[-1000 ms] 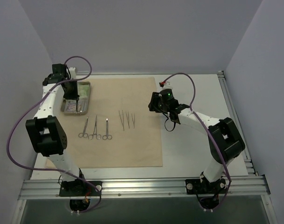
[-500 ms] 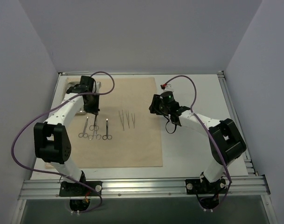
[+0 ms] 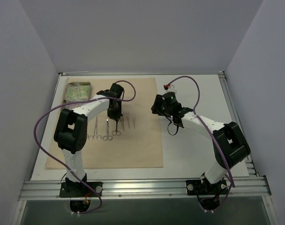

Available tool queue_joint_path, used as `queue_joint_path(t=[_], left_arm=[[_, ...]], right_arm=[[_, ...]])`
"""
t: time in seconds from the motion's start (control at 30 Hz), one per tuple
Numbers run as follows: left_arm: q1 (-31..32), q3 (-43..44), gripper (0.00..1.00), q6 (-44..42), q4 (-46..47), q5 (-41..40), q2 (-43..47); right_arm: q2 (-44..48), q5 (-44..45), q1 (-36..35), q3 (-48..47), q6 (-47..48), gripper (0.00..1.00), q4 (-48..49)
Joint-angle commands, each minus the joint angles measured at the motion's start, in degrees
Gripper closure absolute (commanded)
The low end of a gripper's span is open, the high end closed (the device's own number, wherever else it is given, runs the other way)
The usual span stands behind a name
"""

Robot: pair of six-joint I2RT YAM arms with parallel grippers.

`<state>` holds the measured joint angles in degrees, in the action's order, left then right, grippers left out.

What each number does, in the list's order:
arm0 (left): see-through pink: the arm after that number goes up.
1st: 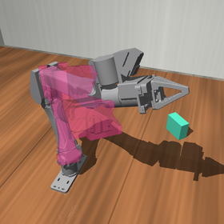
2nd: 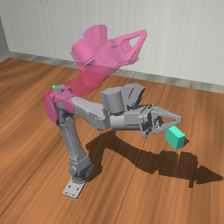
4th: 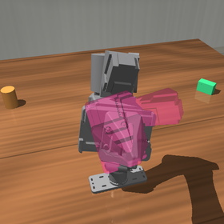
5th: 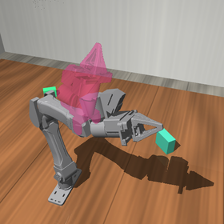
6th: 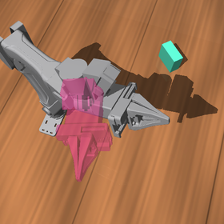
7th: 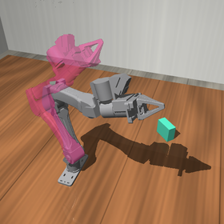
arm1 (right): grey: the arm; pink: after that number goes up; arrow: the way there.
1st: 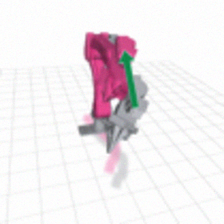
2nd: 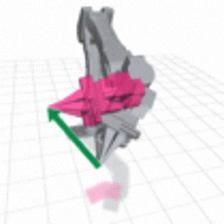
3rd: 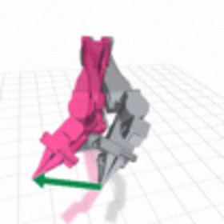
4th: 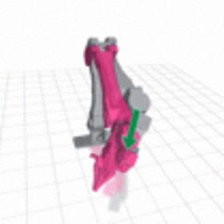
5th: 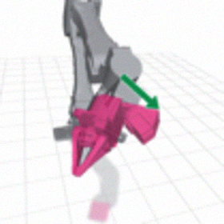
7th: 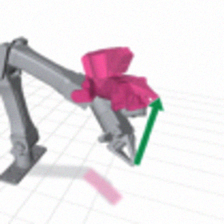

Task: Open and lay out the surgical kit
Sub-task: Place the medical item in the surgical kit.

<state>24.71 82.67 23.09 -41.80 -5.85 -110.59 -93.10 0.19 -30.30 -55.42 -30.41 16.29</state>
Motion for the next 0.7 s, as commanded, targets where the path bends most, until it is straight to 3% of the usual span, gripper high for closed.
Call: queue_joint_path(t=[0.0, 0.3, 0.67], left_arm=[[-0.19, 3.02, 0.98, 3.27, 2.86, -2.76, 0.11], [-0.01, -1.54, 0.98, 6.88, 3.92, -2.85, -0.69], [0.51, -2.69, 0.98, 5.21, 3.92, -3.47, -1.12]], right_arm=[[3.45, 2.54, 0.42, -0.39, -0.52, 0.57, -0.56], [4.15, 2.98, 0.51, -0.13, -0.52, 0.57, -1.35], [4.86, 3.33, 0.51, -0.57, 0.00, 0.57, -2.41]])
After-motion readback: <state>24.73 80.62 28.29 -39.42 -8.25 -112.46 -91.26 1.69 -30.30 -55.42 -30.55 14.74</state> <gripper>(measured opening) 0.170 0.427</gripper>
